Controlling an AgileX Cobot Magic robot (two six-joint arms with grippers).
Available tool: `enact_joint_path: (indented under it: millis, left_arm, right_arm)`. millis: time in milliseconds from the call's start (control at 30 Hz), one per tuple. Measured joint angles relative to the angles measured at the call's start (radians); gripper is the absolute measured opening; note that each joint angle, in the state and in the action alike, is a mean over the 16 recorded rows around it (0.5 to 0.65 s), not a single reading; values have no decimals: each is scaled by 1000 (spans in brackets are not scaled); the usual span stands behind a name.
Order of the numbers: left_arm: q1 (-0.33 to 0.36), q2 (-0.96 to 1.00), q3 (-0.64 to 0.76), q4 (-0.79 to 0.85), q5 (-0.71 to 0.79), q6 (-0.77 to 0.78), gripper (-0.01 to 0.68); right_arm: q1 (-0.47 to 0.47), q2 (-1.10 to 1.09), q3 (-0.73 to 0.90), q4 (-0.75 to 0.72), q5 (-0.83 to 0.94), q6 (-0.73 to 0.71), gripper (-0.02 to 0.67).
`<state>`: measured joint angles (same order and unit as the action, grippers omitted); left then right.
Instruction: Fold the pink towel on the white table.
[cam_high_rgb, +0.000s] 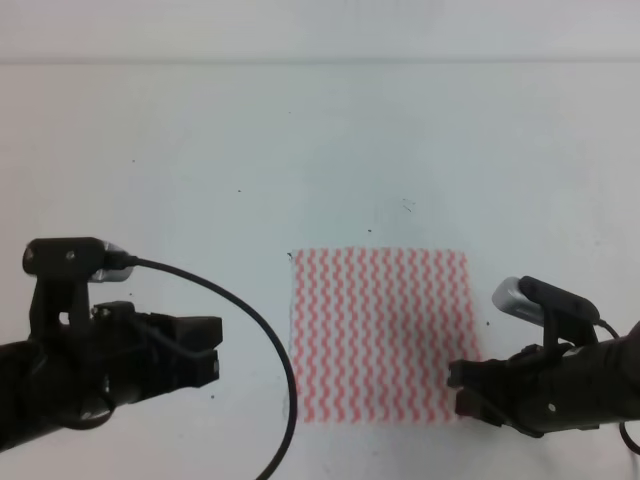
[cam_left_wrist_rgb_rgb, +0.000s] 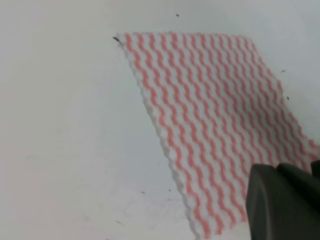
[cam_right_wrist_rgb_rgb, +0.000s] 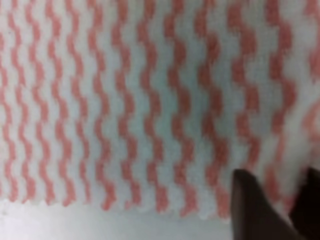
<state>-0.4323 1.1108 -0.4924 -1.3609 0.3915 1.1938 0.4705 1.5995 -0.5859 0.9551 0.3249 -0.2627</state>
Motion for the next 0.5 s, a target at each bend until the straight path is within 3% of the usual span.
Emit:
enact_joint_path:
  millis: [233, 500]
  left_arm:
    - [0, 0, 0, 0, -3, 91, -4]
    - [0, -1, 0, -8, -4, 259, -4]
  right_arm:
    - [0, 4, -17, -3, 11, 0, 2]
    - [0, 8, -78, -1, 38, 0, -15]
